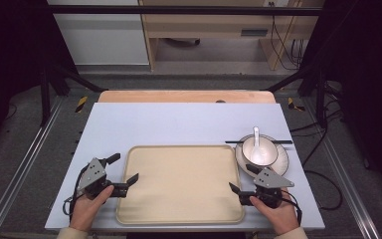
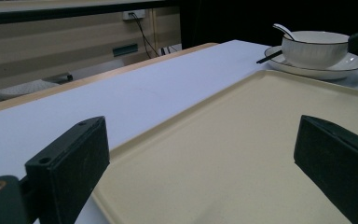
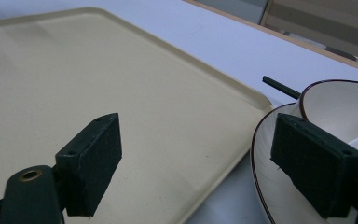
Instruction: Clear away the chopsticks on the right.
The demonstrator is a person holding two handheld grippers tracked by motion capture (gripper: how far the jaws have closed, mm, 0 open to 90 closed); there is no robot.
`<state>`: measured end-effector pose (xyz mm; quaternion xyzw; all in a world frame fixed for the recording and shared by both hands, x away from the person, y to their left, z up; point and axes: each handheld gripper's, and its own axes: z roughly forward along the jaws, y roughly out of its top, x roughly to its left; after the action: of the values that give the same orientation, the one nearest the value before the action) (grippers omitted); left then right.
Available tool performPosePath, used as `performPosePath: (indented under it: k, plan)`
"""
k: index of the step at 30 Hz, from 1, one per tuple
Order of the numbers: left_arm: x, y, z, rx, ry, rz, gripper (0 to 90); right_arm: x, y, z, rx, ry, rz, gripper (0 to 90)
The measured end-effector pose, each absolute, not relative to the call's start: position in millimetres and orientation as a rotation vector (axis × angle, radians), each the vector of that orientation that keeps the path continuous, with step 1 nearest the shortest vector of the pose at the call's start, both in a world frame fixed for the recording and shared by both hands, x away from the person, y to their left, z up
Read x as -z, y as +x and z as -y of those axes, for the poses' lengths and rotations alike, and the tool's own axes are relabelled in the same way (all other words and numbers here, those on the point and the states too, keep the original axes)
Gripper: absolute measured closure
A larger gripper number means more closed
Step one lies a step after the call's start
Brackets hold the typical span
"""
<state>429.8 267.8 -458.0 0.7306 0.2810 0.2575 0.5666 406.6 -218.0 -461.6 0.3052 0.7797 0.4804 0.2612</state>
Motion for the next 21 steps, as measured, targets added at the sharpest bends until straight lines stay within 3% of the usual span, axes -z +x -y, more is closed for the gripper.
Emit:
performPosePath:
  k: [12, 15, 19, 21]
  plan:
    - [459, 429, -268, -0.607, 1.744, -0.665, 3.2, 456, 399, 213, -1.228, 0.824, -2.149, 18.0]
    - [459, 428, -268, -0.61, 1.75, -0.661, 3.7, 441, 394, 211, -1.09, 0.798, -2.161, 22.1]
    - [458, 427, -269, -0.624, 1.746, -0.661, 4.2, 401, 391, 227, -0.929, 0.8, -2.119, 38.9]
    - [457, 426, -269, -0.626, 1.743, -0.663, 4.4, 393, 393, 233, -0.898, 0.836, -2.093, 41.2]
